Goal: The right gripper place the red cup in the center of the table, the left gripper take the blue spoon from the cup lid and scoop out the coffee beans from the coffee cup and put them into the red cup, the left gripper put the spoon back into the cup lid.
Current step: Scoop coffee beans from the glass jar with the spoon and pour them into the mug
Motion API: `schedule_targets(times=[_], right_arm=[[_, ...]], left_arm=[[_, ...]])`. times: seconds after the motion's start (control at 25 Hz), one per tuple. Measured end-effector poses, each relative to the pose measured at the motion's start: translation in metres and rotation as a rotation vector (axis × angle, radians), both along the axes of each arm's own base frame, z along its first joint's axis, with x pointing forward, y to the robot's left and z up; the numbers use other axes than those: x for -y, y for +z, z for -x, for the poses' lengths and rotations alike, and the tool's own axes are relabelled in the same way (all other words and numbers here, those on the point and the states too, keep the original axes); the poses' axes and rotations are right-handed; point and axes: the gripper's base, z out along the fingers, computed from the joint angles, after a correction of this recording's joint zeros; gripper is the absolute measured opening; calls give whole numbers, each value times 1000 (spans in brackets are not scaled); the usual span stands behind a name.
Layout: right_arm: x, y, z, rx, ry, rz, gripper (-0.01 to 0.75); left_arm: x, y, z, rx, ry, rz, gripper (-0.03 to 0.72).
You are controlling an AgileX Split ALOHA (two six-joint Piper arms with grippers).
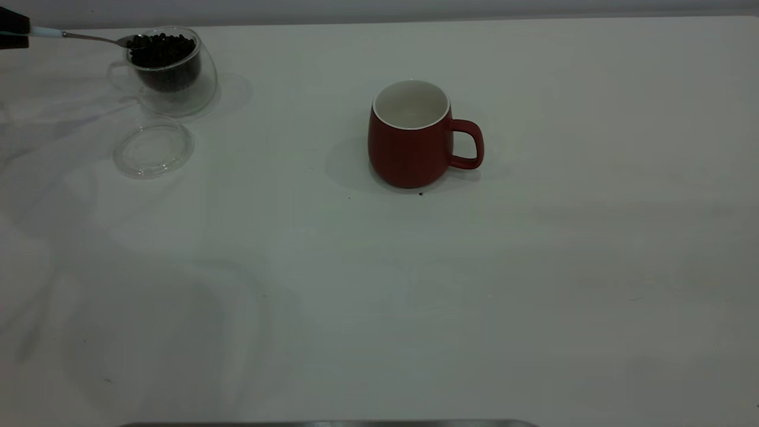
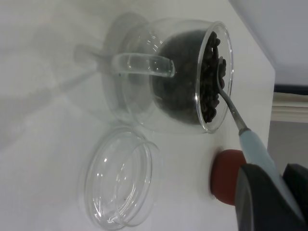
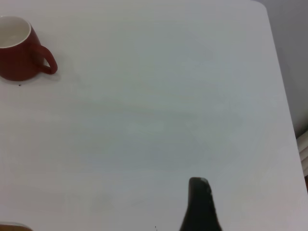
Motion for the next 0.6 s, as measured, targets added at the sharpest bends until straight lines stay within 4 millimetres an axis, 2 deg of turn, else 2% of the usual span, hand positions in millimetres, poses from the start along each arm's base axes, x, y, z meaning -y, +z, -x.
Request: schedule_targets(times=[0.36,0.48,0.6], right_arm=[[0,0,0,0,0,0,590],[0,0,0,0,0,0,590],[0,0,0,0,0,0,590]], left_arm=[[2,0,-1,-28,13,15,124],[11,1,-3,-36,-13,4,124],[23,12,-8,-20,-48,-14,124]])
